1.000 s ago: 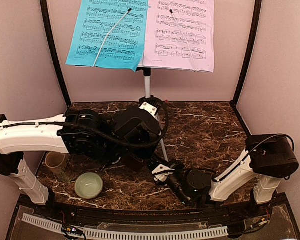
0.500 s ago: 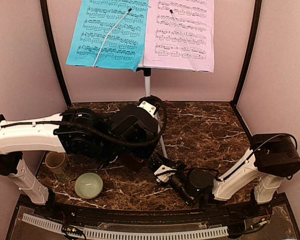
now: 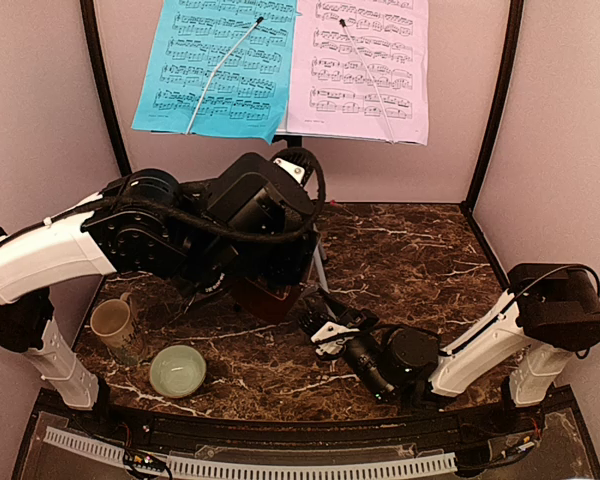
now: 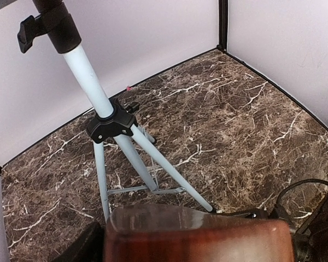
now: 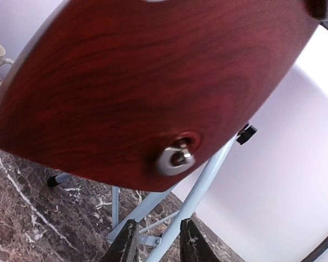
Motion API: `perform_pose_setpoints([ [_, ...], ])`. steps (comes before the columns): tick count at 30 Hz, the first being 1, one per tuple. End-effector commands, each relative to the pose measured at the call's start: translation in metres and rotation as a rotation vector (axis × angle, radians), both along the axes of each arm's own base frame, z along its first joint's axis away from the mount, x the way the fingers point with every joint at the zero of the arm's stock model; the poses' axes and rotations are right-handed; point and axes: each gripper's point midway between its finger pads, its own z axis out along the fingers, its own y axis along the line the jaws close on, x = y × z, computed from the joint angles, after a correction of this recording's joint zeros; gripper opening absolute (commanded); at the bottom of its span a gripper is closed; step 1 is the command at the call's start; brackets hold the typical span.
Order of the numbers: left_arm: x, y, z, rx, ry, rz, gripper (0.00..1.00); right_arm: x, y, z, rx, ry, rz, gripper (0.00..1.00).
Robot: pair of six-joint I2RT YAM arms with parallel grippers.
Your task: Set up the instrument practice props
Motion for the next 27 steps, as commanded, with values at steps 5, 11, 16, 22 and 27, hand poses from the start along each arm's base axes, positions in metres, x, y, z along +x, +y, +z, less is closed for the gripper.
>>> perform_pose_setpoints([
  [5,0.006,0.013,0.022,0.048,-0.049,0.087,0.05,-0.001,-0.009,0.036,0.129,-0.122,0.009,0.28],
  [11,0.006,0.019,0.025,0.113,-0.008,0.141,0.03,0.001,0.003,0.034,0.154,-0.115,0.069,0.28],
  [16,0.004,0.019,0.021,0.121,0.022,0.143,0.02,0.002,0.01,0.034,0.181,-0.131,0.077,0.28],
  [22,0.005,0.024,0.013,0.149,0.017,0.159,0.01,0.002,0.01,0.037,0.213,-0.144,0.073,0.29],
  [27,0.008,0.03,0.007,0.167,0.022,0.176,0.01,-0.001,0.008,0.037,0.223,-0.133,0.096,0.32],
])
